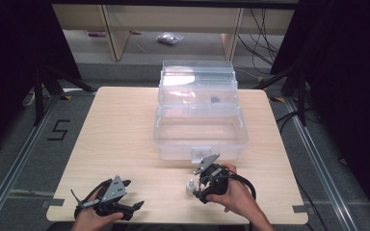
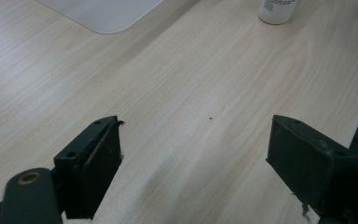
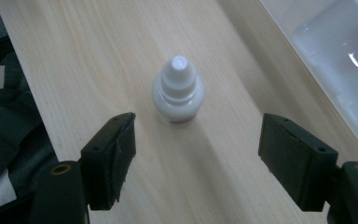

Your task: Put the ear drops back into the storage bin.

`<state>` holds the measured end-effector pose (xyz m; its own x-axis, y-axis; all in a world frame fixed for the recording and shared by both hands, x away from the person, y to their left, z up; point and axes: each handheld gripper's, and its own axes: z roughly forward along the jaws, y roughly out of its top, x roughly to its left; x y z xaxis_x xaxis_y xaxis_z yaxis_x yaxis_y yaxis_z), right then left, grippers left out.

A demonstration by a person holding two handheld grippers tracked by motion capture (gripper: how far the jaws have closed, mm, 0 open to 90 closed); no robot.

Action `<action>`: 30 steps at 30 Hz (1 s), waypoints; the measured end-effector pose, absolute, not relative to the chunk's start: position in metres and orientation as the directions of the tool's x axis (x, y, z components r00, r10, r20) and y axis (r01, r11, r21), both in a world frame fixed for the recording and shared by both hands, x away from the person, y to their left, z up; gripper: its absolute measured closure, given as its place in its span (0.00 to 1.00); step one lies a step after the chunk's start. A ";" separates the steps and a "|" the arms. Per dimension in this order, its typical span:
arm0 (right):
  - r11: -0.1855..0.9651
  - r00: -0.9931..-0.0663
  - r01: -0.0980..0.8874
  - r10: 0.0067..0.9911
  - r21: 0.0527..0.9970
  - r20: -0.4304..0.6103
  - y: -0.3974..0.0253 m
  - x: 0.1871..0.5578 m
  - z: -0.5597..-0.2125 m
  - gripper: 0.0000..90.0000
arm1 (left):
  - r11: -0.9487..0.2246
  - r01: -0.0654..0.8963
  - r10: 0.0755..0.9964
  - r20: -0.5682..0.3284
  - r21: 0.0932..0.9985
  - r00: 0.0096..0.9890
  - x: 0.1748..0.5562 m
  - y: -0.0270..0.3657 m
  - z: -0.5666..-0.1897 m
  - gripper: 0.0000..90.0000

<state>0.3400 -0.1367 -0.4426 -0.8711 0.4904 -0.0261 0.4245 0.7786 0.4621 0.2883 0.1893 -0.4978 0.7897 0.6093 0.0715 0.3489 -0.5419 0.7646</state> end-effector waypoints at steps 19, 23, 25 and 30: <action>0.839 -0.906 0.375 0.422 0.395 -0.036 -0.112 0.350 -0.452 0.39 | -0.523 0.353 0.614 0.056 0.775 0.787 0.288 0.188 -0.499 0.19; 0.852 -0.915 0.358 0.402 0.383 -0.040 -0.108 0.353 -0.453 0.43 | -0.523 0.353 0.615 0.056 0.776 0.787 0.288 0.188 -0.498 0.19; 0.854 -0.917 0.354 0.397 0.380 -0.036 -0.106 0.354 -0.453 0.45 | -0.523 0.353 0.614 0.056 0.776 0.787 0.288 0.188 -0.499 0.19; 0.865 -0.921 0.349 0.388 0.360 -0.038 -0.103 0.356 -0.454 0.49 | -0.522 0.353 0.614 0.055 0.777 0.787 0.287 0.188 -0.499 0.19</action>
<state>0.3565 -0.1027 -0.4544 -0.9210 0.3877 -0.0380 0.3492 0.8649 0.3605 0.2875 0.1876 -0.4986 0.7874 0.6140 0.0549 0.3527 -0.5217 0.7768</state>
